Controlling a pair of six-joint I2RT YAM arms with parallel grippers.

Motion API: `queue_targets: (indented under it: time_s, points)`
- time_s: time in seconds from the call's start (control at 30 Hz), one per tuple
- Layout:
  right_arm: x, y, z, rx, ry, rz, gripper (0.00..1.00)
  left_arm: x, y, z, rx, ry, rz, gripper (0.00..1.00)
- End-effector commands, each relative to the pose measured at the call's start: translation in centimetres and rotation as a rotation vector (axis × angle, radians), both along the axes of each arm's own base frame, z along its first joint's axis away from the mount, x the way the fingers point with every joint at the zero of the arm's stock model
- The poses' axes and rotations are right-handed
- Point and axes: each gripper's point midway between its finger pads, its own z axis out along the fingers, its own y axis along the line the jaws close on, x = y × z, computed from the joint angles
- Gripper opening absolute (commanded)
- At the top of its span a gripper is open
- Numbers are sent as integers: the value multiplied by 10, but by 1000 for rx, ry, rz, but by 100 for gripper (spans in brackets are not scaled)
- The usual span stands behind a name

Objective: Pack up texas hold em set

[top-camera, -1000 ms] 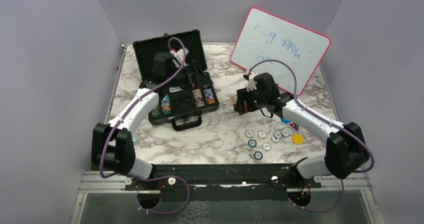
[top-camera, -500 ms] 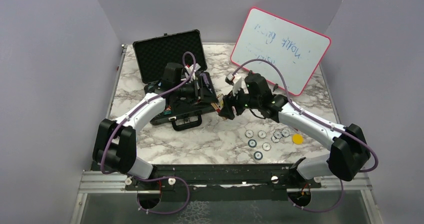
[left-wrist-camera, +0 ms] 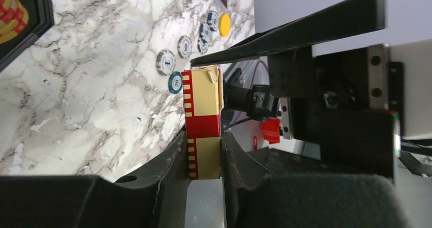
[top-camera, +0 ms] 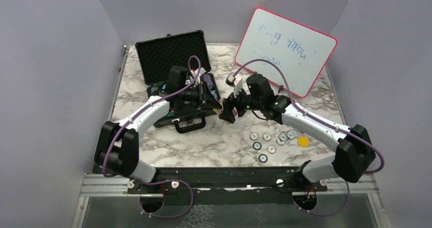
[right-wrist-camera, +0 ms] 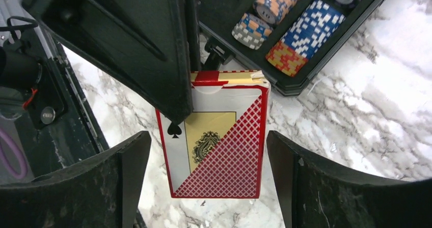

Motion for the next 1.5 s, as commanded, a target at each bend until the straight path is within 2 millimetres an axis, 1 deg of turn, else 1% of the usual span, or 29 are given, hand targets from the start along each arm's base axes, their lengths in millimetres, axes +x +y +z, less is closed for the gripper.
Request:
queue_targets:
  time_s: [0.0, 0.07, 0.13, 0.2, 0.27, 0.33, 0.4, 0.5, 0.63, 0.77, 0.9, 1.0, 1.13, 1.23, 1.33, 1.47]
  points:
    - [15, 7, 38, 86, -105, -55, 92, 12, 9, 18, 7, -118, 73, 11]
    - [21, -2, 45, 102, -129, -131, 96, 23, 21, 22, 20, -150, 143, 11]
    - [30, -14, 51, 106, -158, -230, 99, 39, 41, 23, 61, -192, 247, 11]
    - [34, -24, 59, 120, -176, -303, 99, 54, 66, 23, 110, -232, 369, 11]
    - [36, -31, 60, 128, -170, -359, 99, 67, 96, 18, 201, -266, 512, 11]
    - [35, -36, 58, 134, -151, -395, 99, 75, 124, 11, 310, -277, 651, 11]
    - [32, -38, 53, 146, -125, -408, 98, 77, 144, 5, 376, -275, 755, 11]
    - [26, -37, 45, 157, -78, -417, 97, 79, 159, -5, 416, -251, 844, 11]
    - [21, -37, 37, 170, -30, -427, 96, 81, 159, -24, 439, -209, 838, 11]
    - [20, -36, 37, 178, -19, -432, 96, 86, 159, -43, 457, -199, 834, 11]
    - [21, -37, 37, 176, -19, -436, 96, 90, 156, -53, 455, -187, 827, 11]
    - [22, -38, 37, 170, -21, -442, 96, 87, 149, -61, 412, -166, 813, 12]
    - [22, -40, 38, 163, -23, -451, 96, 82, 138, -66, 333, -138, 794, 13]
    - [22, -41, 36, 159, -23, -455, 96, 79, 135, -68, 314, -123, 784, 14]
    - [22, -40, 33, 153, -15, -454, 96, 78, 131, -67, 285, -134, 770, 14]
    - [22, -40, 31, 153, -8, -455, 96, 73, 129, -71, 262, -155, 760, 18]
